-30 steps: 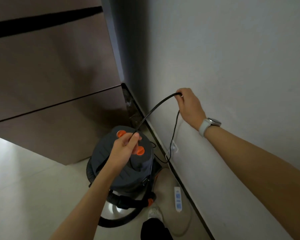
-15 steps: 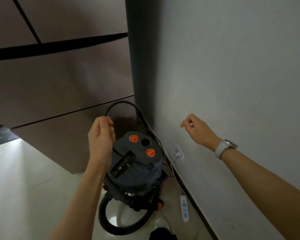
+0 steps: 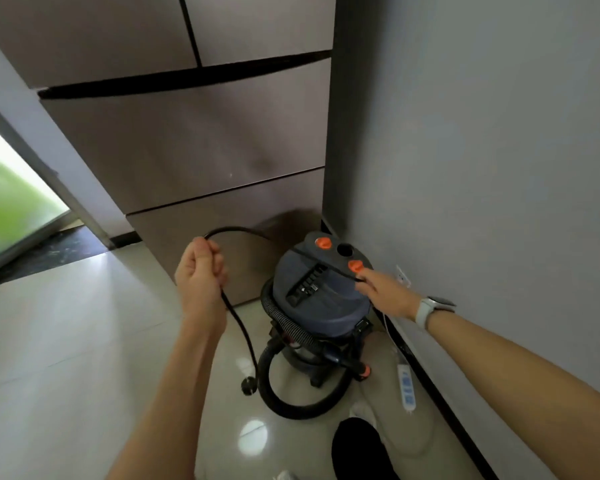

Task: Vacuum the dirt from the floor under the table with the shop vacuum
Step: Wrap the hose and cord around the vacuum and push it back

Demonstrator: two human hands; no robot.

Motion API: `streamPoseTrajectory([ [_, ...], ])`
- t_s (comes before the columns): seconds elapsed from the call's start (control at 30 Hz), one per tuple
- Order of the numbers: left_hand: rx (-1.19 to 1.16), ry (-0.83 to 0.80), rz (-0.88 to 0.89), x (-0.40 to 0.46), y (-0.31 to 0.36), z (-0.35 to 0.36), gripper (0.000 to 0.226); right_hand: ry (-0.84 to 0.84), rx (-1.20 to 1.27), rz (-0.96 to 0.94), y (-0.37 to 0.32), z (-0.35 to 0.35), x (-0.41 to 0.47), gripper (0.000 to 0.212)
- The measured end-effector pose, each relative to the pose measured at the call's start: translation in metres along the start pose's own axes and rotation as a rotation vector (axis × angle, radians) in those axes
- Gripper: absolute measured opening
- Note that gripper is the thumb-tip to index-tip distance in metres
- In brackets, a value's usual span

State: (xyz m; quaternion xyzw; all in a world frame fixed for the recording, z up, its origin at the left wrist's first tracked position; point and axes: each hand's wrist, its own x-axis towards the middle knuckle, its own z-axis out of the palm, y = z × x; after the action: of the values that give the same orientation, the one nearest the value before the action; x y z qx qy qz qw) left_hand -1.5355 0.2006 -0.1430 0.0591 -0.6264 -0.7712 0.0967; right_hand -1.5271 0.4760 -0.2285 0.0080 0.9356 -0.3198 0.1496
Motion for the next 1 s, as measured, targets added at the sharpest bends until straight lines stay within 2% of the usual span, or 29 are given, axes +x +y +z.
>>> streamPoseTrajectory([
  [0.1,0.136,0.006,0.002,-0.009,-0.004,-0.015,0.031,0.246,0.053,0.002,0.0,-0.002,-0.014,0.019],
  [0.2,0.35,-0.141,0.039,-0.012,-0.003,-0.017,0.021,0.497,0.013,-0.023,-0.019,-0.02,-0.015,0.022],
  [0.33,0.555,-0.358,0.124,-0.008,-0.001,-0.01,0.02,0.662,-0.03,-0.15,-0.049,-0.045,-0.023,0.018],
  [0.4,0.634,-0.37,0.131,-0.007,-0.009,-0.01,0.019,0.686,0.009,-0.236,-0.064,-0.049,-0.034,0.017],
  [0.47,0.72,-0.242,0.125,-0.001,-0.022,-0.018,0.02,0.606,0.068,-0.269,-0.073,-0.043,-0.045,0.017],
  [0.57,0.952,0.025,0.179,0.012,-0.037,-0.035,0.031,0.331,0.153,-0.218,-0.079,-0.013,-0.055,0.018],
  [0.63,1.108,0.064,0.167,0.016,-0.038,-0.042,0.035,0.164,0.215,-0.155,-0.081,0.006,-0.052,0.022],
  [0.7,1.154,0.022,0.088,0.018,-0.039,-0.043,0.037,0.016,0.283,-0.1,-0.085,0.024,-0.047,0.024],
  [0.73,1.069,0.008,0.029,0.02,-0.04,-0.044,0.037,-0.056,0.313,-0.087,-0.09,0.033,-0.044,0.024],
  [0.77,0.884,0.003,-0.056,0.023,-0.042,-0.045,0.035,-0.116,0.332,-0.087,-0.097,0.042,-0.041,0.024],
  [0.87,0.056,0.004,-0.405,0.034,-0.036,-0.051,0.03,-0.179,0.331,-0.111,-0.117,0.069,-0.031,0.023],
  [0.9,-0.135,0.032,-0.459,0.039,-0.033,-0.055,0.031,-0.18,0.327,-0.112,-0.122,0.075,-0.026,0.023],
  [0.93,-0.211,0.06,-0.471,0.045,-0.031,-0.06,0.034,-0.187,0.316,-0.107,-0.125,0.081,-0.021,0.024],
  [1.0,-0.147,0.078,-0.429,0.055,-0.028,-0.069,0.042,-0.222,0.25,-0.117,-0.126,0.088,-0.011,0.026],
])
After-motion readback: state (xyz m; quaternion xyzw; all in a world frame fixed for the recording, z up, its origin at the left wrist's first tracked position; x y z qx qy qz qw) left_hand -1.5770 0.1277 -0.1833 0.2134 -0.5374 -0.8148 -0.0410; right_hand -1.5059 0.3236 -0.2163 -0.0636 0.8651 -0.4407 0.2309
